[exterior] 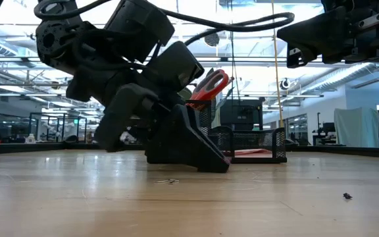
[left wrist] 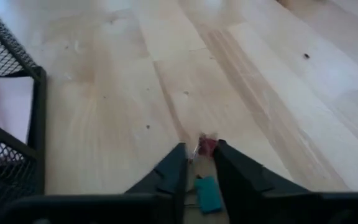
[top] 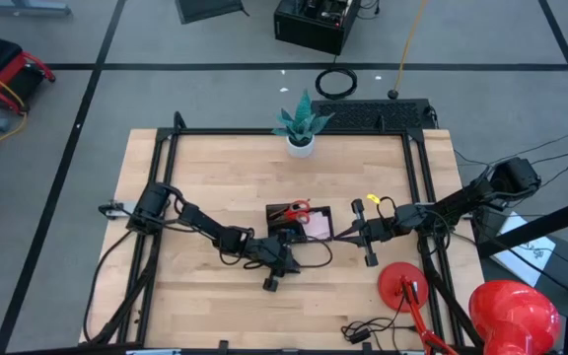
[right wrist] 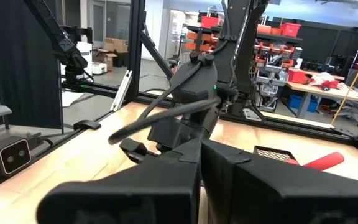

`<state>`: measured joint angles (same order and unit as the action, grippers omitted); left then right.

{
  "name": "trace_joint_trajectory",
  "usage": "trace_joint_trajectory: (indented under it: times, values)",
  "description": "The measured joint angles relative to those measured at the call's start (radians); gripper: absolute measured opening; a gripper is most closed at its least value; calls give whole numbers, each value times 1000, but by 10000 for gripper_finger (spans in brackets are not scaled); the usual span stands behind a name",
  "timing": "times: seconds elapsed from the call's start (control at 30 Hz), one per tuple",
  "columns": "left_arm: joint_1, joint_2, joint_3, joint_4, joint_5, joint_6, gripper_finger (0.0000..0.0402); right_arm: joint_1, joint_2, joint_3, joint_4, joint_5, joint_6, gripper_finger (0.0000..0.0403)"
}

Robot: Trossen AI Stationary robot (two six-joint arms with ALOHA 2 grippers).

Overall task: Pick and place office supplies into organizer
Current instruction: Put the pink binder clip into the desk organizer

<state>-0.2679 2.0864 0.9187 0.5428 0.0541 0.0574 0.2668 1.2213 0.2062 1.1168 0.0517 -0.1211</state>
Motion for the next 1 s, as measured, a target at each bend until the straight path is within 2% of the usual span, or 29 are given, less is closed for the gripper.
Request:
trace_joint_trajectory:
  times: [0.27,0.57,0.83,1.0]
  values:
    - [-51,-79,-6,-51,-22,64,30,0,0,0,0,0,-5,4]
    - [-132,-192,-4,-77,-193,154,11,0,0,0,0,0,-3,4]
    - [-197,-234,-3,-108,-623,276,10,0,0,0,0,0,-3,4]
    - [-197,-221,-2,-120,-792,308,11,0,0,0,0,2,-4,4]
